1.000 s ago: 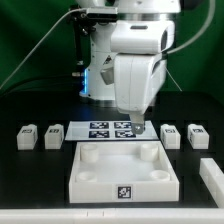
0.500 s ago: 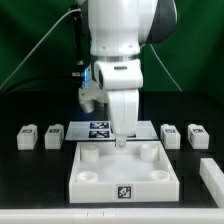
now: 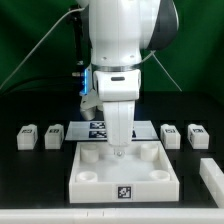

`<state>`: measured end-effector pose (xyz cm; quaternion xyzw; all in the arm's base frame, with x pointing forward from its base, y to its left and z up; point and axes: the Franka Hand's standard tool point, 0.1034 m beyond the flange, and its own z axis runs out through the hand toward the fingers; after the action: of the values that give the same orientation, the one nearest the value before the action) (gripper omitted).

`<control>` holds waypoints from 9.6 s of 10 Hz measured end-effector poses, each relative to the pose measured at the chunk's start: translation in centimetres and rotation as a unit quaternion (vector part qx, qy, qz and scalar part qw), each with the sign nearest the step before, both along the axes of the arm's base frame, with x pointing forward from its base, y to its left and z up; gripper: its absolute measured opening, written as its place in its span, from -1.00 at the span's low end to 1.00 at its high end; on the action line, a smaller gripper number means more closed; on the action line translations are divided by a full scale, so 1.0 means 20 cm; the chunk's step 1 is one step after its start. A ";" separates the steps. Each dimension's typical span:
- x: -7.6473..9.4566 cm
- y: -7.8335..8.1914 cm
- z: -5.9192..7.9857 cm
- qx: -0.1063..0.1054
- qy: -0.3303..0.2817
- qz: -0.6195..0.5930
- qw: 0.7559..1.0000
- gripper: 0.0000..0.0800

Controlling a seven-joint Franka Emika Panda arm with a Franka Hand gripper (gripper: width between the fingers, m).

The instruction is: Assemble one leg

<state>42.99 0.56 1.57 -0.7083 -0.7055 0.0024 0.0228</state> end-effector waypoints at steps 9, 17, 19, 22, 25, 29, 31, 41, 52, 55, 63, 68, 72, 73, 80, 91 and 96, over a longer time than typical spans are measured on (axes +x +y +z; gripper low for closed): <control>0.00 0.00 0.00 0.000 -0.001 -0.001 1.000 -0.86; 0.25 0.24 0.01 0.017 -0.031 0.011 0.999 -0.86; 0.30 0.28 0.00 0.019 -0.035 0.002 0.999 -0.86; 0.30 0.28 0.00 0.018 -0.024 -0.008 1.000 -0.86; 0.30 0.28 0.00 0.018 -0.024 -0.009 1.000 -0.86; 0.30 0.28 0.00 0.018 -0.024 -0.010 1.000 0.37; 0.30 0.27 0.00 0.018 -0.024 -0.011 1.000 0.57; 0.29 0.29 0.04 0.017 -0.027 -0.060 0.998 0.62; 0.20 0.69 0.21 0.037 0.008 -0.596 0.802 0.62; 0.07 0.79 0.16 0.027 0.033 -0.692 0.720 0.62; 0.01 0.79 0.13 -0.186 0.246 -0.681 0.664 0.62; -0.11 0.89 0.07 -0.268 0.294 -0.673 0.623 0.62; -0.16 0.91 -0.02 -0.271 0.294 -0.673 0.622 0.62; -0.17 0.91 -0.03 -0.271 0.294 -0.673 0.622 0.62; -0.17 0.91 -0.03 -0.271 0.295 -0.672 0.623 -0.27; 0.10 0.77 0.29 -0.195 0.251 -0.679 0.662 -0.26; 0.25 0.71 0.66 -0.022 0.050 -0.708 0.704 -0.26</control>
Offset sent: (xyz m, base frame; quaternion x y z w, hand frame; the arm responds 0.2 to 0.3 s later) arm 0.0000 0.0000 0.0000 0.0000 0.0000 0.0000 1.0000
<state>47.93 14.74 14.78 -0.9986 0.0063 0.0364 0.0378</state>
